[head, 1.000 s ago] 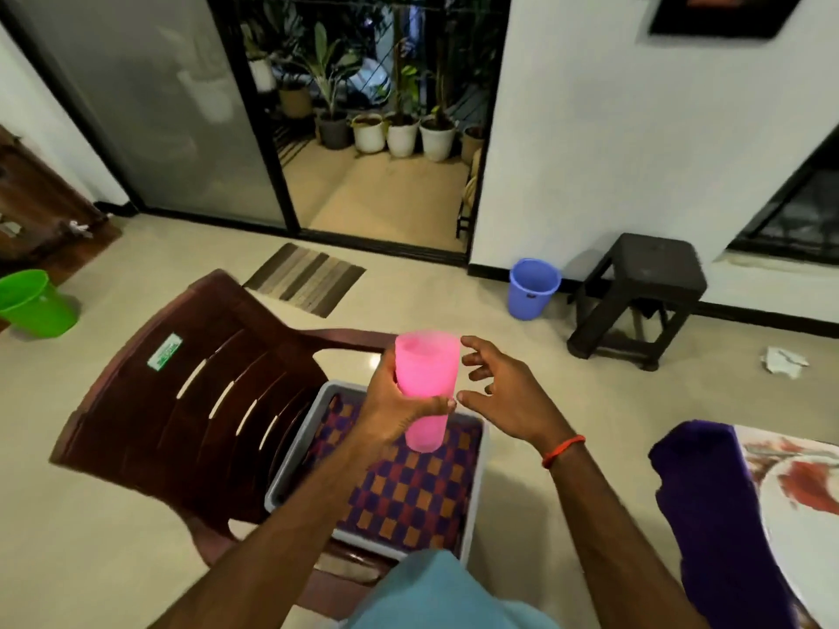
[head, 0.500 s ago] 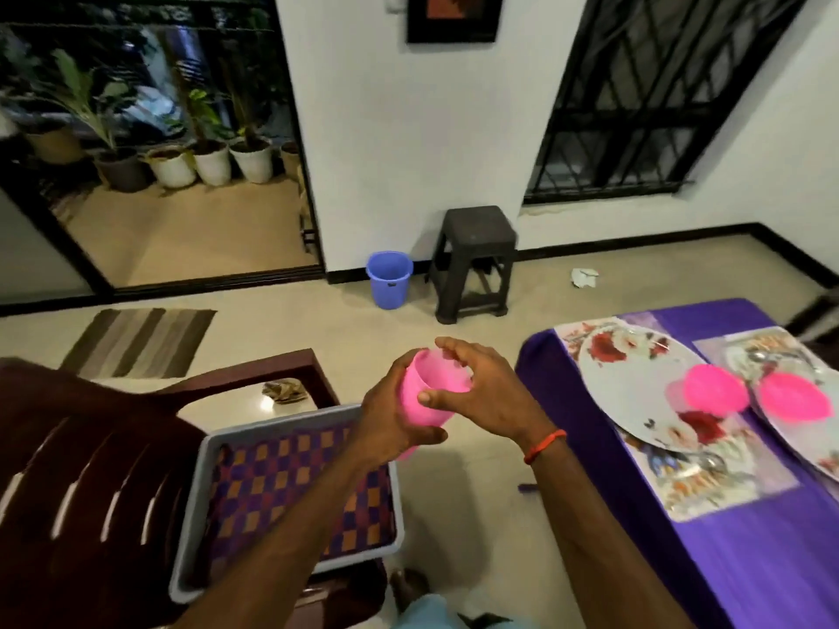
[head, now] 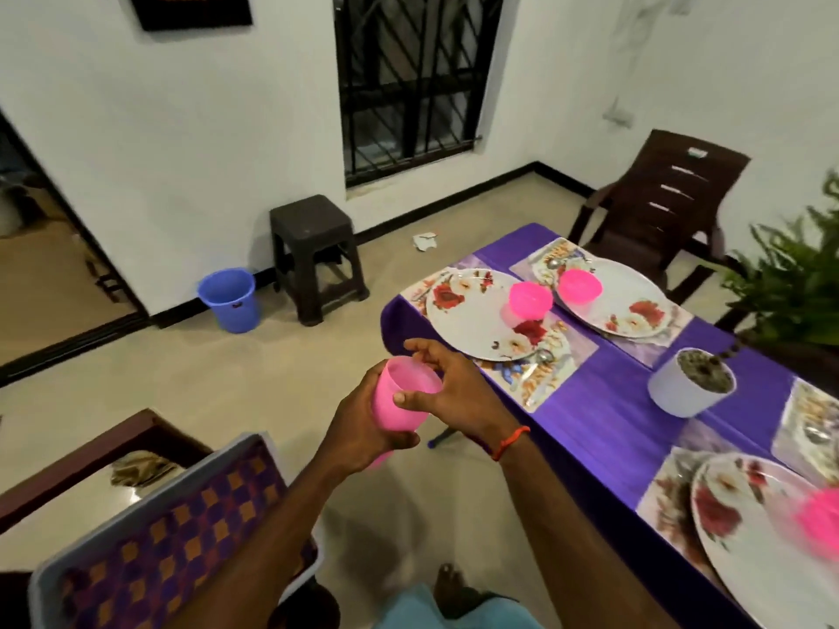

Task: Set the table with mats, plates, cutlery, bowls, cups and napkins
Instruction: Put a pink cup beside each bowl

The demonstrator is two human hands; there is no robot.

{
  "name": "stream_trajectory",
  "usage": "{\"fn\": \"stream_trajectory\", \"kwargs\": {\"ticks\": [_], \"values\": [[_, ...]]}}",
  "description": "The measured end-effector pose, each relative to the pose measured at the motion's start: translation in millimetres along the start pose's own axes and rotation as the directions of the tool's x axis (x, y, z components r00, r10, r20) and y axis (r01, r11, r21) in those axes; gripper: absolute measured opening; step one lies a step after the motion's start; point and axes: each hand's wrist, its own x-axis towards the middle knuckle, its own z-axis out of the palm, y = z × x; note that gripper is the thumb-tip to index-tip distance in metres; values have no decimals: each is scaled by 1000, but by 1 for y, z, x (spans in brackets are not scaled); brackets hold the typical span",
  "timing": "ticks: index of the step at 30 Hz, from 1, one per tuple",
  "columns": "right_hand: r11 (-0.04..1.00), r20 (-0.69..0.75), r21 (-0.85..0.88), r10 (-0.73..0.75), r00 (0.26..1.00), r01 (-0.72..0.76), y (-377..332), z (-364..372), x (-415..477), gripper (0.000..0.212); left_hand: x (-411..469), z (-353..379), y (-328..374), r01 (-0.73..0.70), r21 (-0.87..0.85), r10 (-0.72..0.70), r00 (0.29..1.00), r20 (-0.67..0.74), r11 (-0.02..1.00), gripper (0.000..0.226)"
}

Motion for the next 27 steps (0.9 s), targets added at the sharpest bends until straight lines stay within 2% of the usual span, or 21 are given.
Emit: {"fn": "stream_trajectory", "kwargs": {"ticks": [6, 10, 13, 17, 22, 27], "values": [[996, -125, 66, 71, 990, -63, 11, -35, -13, 82, 26, 29, 11, -36, -10, 37, 993, 113, 999, 111], [996, -194, 41, 83, 977, -76, 21, -55, -11, 91, 44, 46, 23, -23, -55, 31, 989, 144, 998, 108], [996, -228, 12, 87, 970, -86, 28, -68, -3, 95, 57, 53, 23, -74, -79, 87, 980, 178, 994, 105], [997, -293, 18, 72, 953, -69, 41, -95, 16, 88, 83, 63, 29, -79, -38, 83, 986, 145, 996, 106], [993, -287, 92, 94, 953, -70, 53, -128, 53, 84, 123, 72, 37, -16, 20, 13, 988, 154, 1000, 104], [991, -321, 135, 55, 945, -12, 64, -167, 96, 80, 176, 81, 42, -25, 187, -13, 980, 200, 982, 109]]}}
